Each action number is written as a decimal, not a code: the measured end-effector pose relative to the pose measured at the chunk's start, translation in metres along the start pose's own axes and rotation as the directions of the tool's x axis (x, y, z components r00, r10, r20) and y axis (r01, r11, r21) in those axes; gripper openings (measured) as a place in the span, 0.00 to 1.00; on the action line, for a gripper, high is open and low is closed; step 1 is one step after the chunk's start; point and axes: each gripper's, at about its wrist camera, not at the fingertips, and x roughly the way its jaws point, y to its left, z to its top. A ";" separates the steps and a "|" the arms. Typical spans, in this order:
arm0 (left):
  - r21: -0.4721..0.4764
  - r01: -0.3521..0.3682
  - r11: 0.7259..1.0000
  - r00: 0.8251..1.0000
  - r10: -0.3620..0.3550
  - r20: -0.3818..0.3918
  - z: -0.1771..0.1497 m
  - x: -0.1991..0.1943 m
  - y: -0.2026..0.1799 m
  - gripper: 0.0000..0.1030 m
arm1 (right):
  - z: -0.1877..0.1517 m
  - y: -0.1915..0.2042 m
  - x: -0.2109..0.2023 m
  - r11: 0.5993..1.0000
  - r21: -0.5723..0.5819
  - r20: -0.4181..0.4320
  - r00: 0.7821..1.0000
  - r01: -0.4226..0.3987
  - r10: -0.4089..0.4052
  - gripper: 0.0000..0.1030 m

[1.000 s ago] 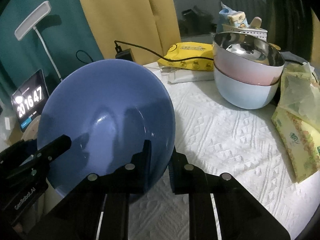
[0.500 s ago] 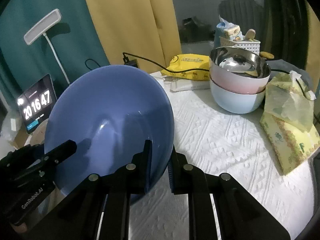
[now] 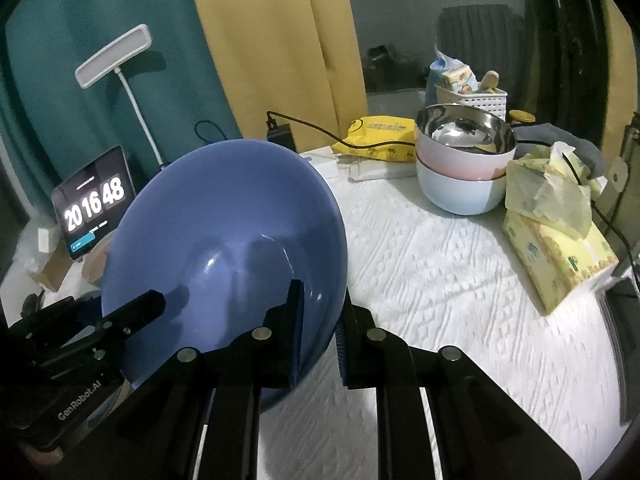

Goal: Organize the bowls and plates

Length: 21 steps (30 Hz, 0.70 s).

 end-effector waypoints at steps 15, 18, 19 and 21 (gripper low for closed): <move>-0.025 0.021 0.999 0.999 -0.022 -0.049 -0.041 -0.026 0.004 0.27 | -0.037 0.014 -0.024 1.000 0.005 -0.053 0.999 0.001 -0.001 0.15; -0.025 0.019 1.000 0.998 -0.020 -0.056 -0.048 -0.030 0.005 0.27 | -0.043 0.017 -0.027 1.000 0.010 -0.064 0.998 0.004 -0.004 0.15; -0.026 0.019 0.999 0.998 -0.020 -0.059 -0.051 -0.031 0.005 0.27 | -0.045 0.018 -0.028 1.000 0.012 -0.070 0.998 0.005 -0.004 0.15; -0.032 0.018 0.999 0.998 -0.020 -0.066 -0.055 -0.032 0.007 0.27 | -0.048 0.020 -0.028 1.000 0.011 -0.081 0.997 0.007 -0.006 0.15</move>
